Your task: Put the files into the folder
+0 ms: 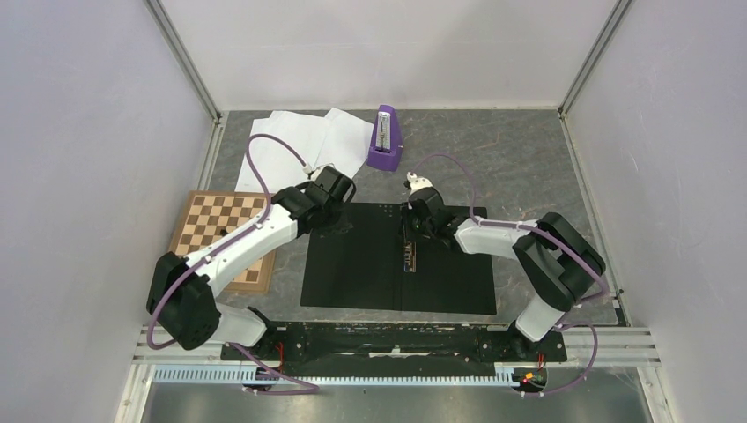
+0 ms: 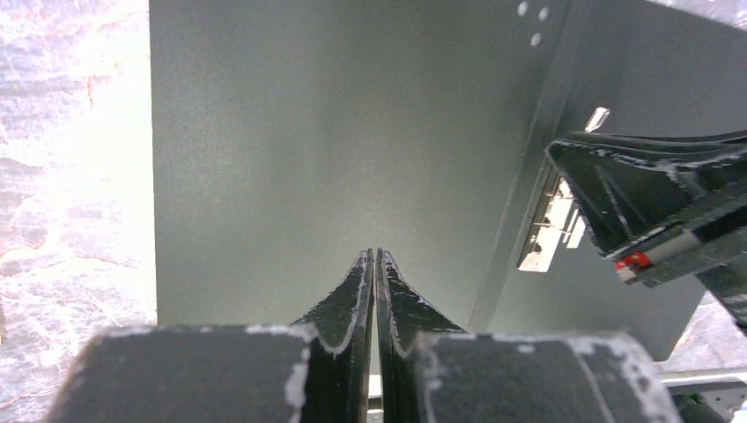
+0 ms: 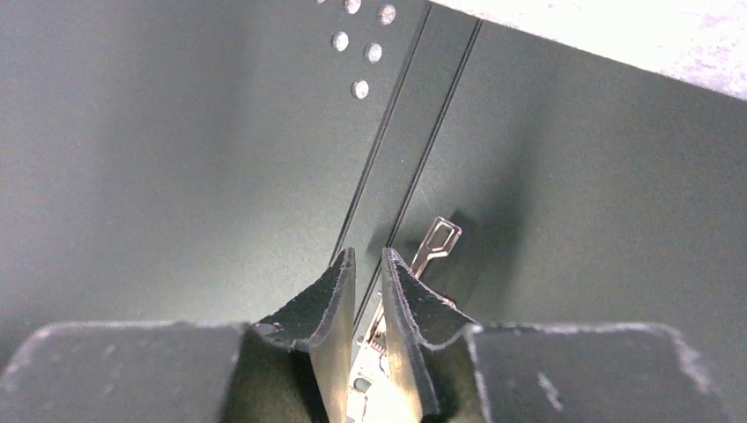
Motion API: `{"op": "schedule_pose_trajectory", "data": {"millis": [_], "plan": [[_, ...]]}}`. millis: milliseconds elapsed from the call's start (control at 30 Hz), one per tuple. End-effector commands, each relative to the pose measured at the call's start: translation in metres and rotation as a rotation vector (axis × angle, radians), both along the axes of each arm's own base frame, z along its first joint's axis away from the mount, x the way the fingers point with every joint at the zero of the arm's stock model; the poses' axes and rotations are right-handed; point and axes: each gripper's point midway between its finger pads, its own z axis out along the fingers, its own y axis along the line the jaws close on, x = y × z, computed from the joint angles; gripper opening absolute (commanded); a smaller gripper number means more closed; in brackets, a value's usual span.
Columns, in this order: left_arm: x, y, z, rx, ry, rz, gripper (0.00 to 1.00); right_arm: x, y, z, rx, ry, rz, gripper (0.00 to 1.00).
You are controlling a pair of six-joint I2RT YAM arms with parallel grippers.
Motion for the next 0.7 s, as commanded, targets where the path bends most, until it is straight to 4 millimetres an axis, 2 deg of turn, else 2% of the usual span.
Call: {"op": "schedule_pose_trajectory", "data": {"millis": [0, 100, 200, 333, 433, 533, 633, 667], "plan": [[0.022, -0.008, 0.033, -0.055, -0.094, -0.033, 0.10, 0.018, 0.014, 0.009, 0.024, -0.045, 0.040, 0.21], [0.034, -0.006, 0.042, -0.062, -0.115, -0.019, 0.12, 0.021, 0.020, 0.016, 0.040, -0.050, 0.050, 0.22], [0.057, 0.002, 0.054, -0.082, -0.141, 0.018, 0.17, 0.031, 0.027, 0.034, 0.055, -0.076, 0.051, 0.27], [0.110, 0.024, 0.068, -0.121, -0.191, 0.107, 0.36, 0.046, 0.044, 0.057, 0.100, -0.104, 0.055, 0.37], [0.153, 0.038, 0.075, -0.131, -0.261, 0.143, 0.55, 0.064, 0.064, 0.073, 0.152, -0.128, 0.050, 0.51], [0.197, 0.054, 0.066, -0.131, -0.302, 0.161, 0.62, 0.082, 0.085, 0.080, 0.194, -0.145, 0.056, 0.64], [0.233, 0.071, 0.061, -0.194, -0.328, 0.169, 0.65, 0.109, 0.098, 0.090, 0.225, -0.197, 0.017, 0.66], [0.245, 0.078, 0.059, -0.219, -0.337, 0.173, 0.66, 0.116, 0.103, 0.088, 0.226, -0.203, 0.006, 0.68]]}}
